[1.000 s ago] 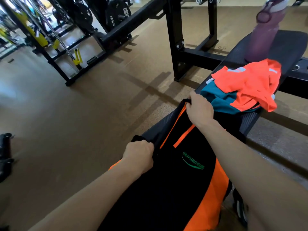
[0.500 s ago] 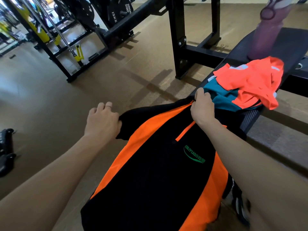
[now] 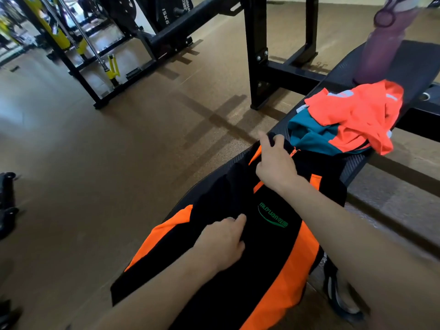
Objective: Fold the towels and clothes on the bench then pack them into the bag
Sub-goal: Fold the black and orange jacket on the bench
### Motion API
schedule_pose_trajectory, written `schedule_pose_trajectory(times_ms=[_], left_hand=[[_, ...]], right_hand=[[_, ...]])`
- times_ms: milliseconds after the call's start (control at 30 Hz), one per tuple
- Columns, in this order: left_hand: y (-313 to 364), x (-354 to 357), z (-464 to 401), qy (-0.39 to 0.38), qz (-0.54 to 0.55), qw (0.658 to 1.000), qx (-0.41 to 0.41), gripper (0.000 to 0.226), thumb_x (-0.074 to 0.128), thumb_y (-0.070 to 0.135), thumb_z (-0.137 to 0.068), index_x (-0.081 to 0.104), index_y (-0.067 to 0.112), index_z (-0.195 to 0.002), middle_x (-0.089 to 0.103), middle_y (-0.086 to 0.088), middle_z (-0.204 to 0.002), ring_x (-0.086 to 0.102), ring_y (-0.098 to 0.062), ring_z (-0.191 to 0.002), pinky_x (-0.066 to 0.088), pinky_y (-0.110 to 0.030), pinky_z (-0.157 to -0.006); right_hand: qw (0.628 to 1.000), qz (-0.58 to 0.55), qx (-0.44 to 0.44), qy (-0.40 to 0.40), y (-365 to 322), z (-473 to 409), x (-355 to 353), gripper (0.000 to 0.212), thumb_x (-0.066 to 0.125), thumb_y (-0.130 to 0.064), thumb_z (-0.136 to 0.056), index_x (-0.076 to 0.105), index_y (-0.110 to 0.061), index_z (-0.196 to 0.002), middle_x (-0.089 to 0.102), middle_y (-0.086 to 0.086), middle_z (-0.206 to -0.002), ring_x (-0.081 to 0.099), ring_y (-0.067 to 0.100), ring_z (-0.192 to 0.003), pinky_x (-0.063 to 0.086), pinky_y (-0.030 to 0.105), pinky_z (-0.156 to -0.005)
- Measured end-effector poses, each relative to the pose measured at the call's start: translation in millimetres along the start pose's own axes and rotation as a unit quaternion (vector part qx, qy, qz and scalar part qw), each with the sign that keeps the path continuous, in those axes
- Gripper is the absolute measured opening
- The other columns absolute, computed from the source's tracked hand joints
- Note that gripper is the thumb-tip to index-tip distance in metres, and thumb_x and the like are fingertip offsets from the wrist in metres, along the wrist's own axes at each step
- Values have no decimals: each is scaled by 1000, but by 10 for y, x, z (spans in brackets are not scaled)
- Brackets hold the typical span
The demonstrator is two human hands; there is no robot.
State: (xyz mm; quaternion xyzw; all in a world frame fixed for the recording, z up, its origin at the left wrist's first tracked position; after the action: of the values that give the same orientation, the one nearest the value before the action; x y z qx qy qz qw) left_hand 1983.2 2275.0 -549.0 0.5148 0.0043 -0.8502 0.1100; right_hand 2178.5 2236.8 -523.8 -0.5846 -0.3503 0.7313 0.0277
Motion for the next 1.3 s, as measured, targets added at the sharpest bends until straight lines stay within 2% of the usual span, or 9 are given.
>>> schedule_pose_trajectory(times_ms=[233, 333, 433, 600, 800, 933, 1033, 1167, 1300], left_hand=[[-151, 33, 125, -40, 159, 986, -18, 29, 40, 54, -104, 55, 30, -113, 66, 5, -93, 65, -10, -79, 56, -33, -72], [-461, -322, 110, 95, 199, 974, -56, 23, 42, 48, -105, 55, 30, -111, 66, 4, -94, 65, -12, -81, 56, -40, -76], [-1016, -458, 128, 200, 164, 950, -175, 32, 48, 44, -101, 44, 30, -130, 54, -5, -121, 59, -26, -107, 51, -45, -91], [-1682, 8, 100, 55, 318, 884, -338, 54, 47, 51, -102, 32, 17, -142, 58, -11, -125, 62, -30, -104, 51, -41, -95], [-1498, -37, -69, 17, 233, 948, -214, 29, 57, 26, -96, 51, 26, -124, 45, -3, -122, 54, -17, -104, 48, -33, -92], [-1403, -62, -44, 8, 103, 985, -136, 6, 60, 26, -92, 54, 26, -90, 56, 5, -96, 58, -19, -92, 51, -36, -80], [-1545, -178, 23, 43, 98, 981, -160, 4, 50, 29, -101, 50, 25, -100, 63, 3, -88, 63, -15, -75, 53, -34, -66], [-1730, -299, 98, 51, 1, 985, -166, 14, 37, 41, -106, 40, 29, -99, 62, 2, -88, 61, -18, -78, 50, -37, -67], [-1803, -221, 100, 31, 186, 967, -174, 23, 40, 43, -107, 53, 26, -98, 63, 1, -93, 62, -20, -89, 50, -38, -79]], right_hand=[[993, 6, -92, -77, -274, 580, 313, 57, 52, -34, -98, 28, -26, -148, 46, 13, -128, 58, 36, -107, 52, 43, -80], [982, -41, -82, -168, -270, 750, 525, 64, 57, -35, -96, 24, -31, -152, 57, 11, -120, 61, 33, -105, 53, 45, -86], [973, -125, -40, -192, -190, 781, 531, 58, 57, -15, -91, 37, -33, -142, 65, 5, -100, 66, 22, -79, 56, 37, -65], [938, -295, 68, -170, -8, 643, 386, 23, 58, -16, -87, 56, -24, -108, 60, 2, -89, 60, 17, -68, 51, 31, -59], [932, -308, 93, -167, 118, 598, 365, 28, 58, -8, -87, 55, -25, -108, 61, 5, -89, 61, 18, -70, 56, 37, -64], [935, -299, 106, -157, 225, 581, 343, 29, 53, -7, -89, 54, -26, -110, 60, 4, -97, 60, 19, -73, 49, 32, -59], [939, -279, 109, -170, 256, 601, 365, 33, 48, -4, -90, 53, -28, -113, 58, 4, -102, 61, 19, -75, 46, 29, -57], [934, -294, 122, -160, 265, 621, 343, 41, 42, 3, -93, 52, -28, -118, 54, 3, -105, 66, 19, -70, 56, 30, -61], [928, -299, 117, -186, 208, 635, 427, 37, 55, -16, -96, 44, -27, -129, 58, 4, -113, 68, 20, -85, 62, 39, -78]])
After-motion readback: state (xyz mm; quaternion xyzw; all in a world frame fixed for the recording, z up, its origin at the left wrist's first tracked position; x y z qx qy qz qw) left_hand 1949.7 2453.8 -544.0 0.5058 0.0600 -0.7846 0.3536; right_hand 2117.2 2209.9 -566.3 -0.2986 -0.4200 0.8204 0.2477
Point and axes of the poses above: each hand's wrist, its own z-axis away from the middle knuckle, its own x-axis out of the palm, y = z × x, the point moved 10 cm from there along -z, towards the middle knuckle
